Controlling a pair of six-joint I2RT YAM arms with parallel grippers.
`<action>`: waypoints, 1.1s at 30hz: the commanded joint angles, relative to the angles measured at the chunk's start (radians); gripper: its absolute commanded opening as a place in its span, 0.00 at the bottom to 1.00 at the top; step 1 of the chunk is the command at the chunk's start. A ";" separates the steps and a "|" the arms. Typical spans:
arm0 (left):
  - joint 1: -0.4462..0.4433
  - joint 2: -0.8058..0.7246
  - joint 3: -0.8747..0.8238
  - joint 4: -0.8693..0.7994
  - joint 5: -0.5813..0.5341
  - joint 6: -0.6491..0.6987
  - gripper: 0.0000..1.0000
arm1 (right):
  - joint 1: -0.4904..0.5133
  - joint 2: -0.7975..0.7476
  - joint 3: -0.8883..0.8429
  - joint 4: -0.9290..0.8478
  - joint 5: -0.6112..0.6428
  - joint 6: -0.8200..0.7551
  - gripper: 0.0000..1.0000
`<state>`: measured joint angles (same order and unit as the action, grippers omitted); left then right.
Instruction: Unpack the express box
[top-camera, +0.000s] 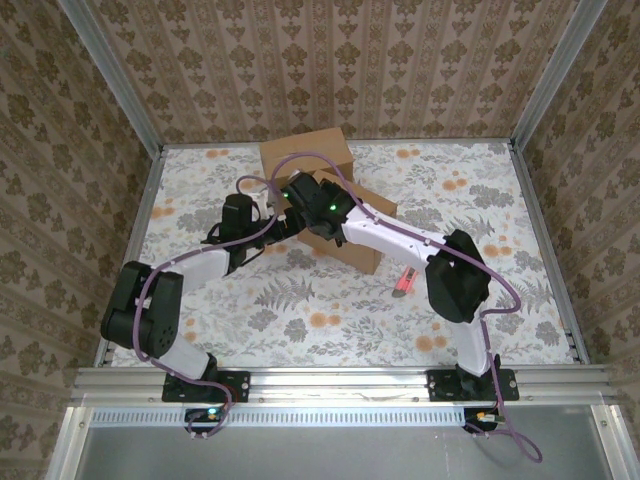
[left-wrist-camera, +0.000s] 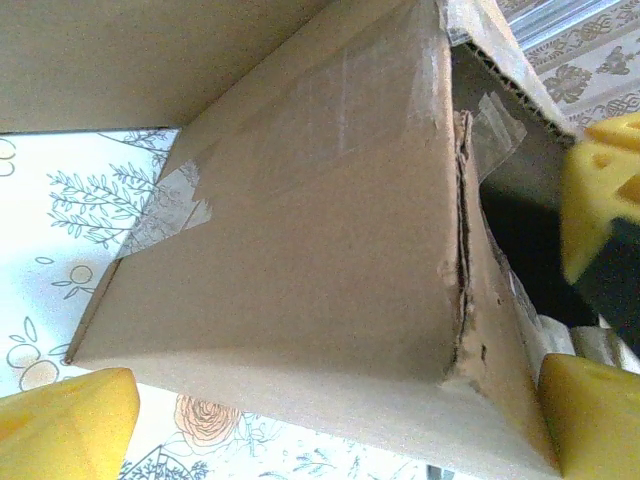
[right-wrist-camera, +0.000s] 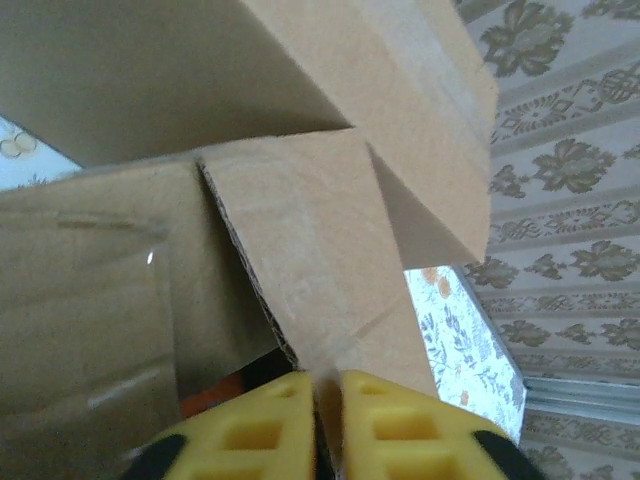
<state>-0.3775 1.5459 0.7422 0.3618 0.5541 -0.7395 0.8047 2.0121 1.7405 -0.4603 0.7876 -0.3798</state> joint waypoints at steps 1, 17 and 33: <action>0.005 0.042 -0.080 -0.360 -0.071 0.131 1.00 | -0.059 -0.001 0.049 0.127 0.132 -0.017 0.06; 0.024 0.065 -0.100 -0.457 -0.099 0.189 1.00 | -0.185 -0.095 0.083 -0.047 0.094 0.165 0.00; 0.025 0.142 -0.129 -0.386 -0.061 0.178 1.00 | -0.280 -0.197 0.025 -0.112 0.014 0.289 0.00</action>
<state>-0.3599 1.5852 0.7292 0.3977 0.5625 -0.6689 0.5896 1.8648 1.7779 -0.5350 0.6819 -0.1455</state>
